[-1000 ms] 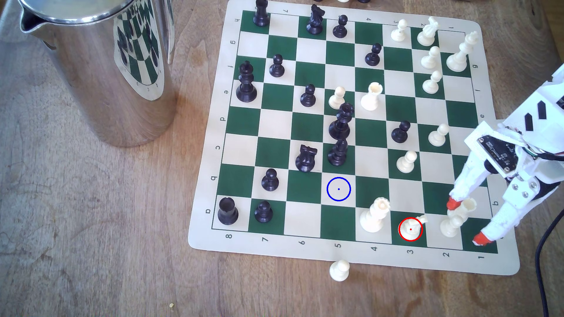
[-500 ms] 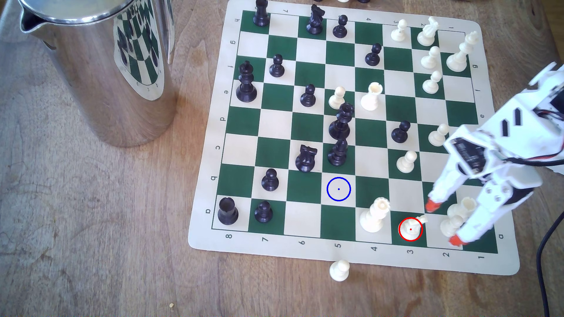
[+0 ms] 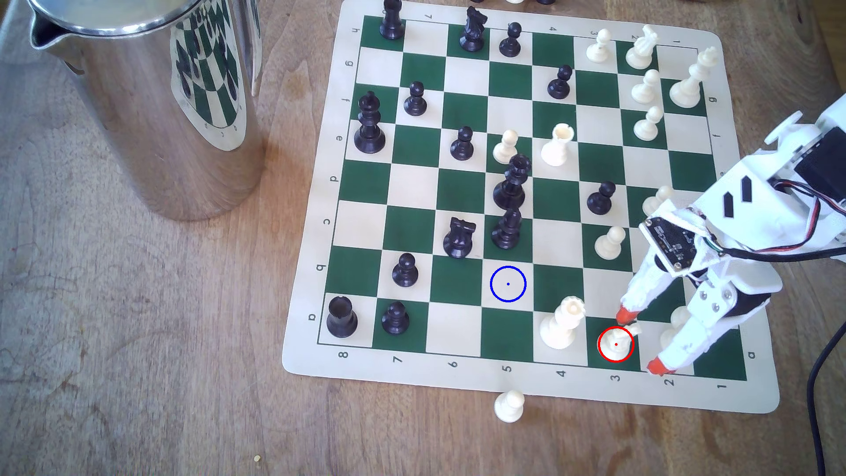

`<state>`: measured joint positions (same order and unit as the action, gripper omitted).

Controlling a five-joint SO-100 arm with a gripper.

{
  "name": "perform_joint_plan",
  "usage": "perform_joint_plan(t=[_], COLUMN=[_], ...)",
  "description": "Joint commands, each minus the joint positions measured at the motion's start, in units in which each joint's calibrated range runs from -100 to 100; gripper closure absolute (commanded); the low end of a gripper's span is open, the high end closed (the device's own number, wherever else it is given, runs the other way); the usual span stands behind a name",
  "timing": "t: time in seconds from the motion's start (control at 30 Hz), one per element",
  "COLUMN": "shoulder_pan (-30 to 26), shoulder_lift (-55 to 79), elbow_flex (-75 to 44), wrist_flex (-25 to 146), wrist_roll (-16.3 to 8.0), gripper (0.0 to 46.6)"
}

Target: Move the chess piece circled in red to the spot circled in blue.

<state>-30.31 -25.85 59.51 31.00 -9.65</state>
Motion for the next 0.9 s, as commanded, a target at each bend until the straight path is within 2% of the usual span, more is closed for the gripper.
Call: perform_joint_plan(t=[0.0, 0.23, 0.53, 0.7, 0.77, 0.87], shoulder_pan=[0.24, 0.24, 0.16, 0.16, 0.16, 0.08], shoulder_lift=[0.21, 1.15, 2.67, 2.84, 2.84, 2.93], elbow_flex=[-2.30, -2.49, -3.48, -3.57, -3.57, -3.75], wrist_flex=[-1.51, -3.23, -3.23, -3.48, -3.48, -3.40], wrist_roll=[0.10, -0.20, -0.39, -0.49, -0.49, -0.54], gripper=[29.1, 32.8, 34.2, 39.5, 39.8, 44.5])
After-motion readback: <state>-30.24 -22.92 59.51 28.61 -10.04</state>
